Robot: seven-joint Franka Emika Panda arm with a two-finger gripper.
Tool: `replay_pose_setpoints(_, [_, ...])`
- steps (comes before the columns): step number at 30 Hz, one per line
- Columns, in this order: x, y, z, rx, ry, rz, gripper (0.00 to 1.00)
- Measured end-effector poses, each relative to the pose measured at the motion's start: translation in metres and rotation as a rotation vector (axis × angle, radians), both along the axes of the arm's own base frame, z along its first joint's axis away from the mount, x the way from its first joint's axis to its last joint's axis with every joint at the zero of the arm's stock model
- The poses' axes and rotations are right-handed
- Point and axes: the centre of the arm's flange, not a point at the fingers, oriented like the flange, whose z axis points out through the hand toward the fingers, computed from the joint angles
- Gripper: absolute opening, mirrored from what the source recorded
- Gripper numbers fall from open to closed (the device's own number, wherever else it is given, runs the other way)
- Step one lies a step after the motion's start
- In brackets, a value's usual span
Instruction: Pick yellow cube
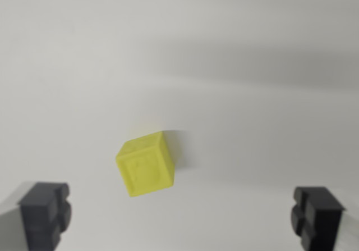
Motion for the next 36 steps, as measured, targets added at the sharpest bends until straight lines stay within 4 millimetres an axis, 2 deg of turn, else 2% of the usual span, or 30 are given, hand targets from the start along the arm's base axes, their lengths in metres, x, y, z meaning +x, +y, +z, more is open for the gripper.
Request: replay_pose_setpoints(36, [-0.04,0.019,-0.09,-0.005,0.011,0.125,1.0])
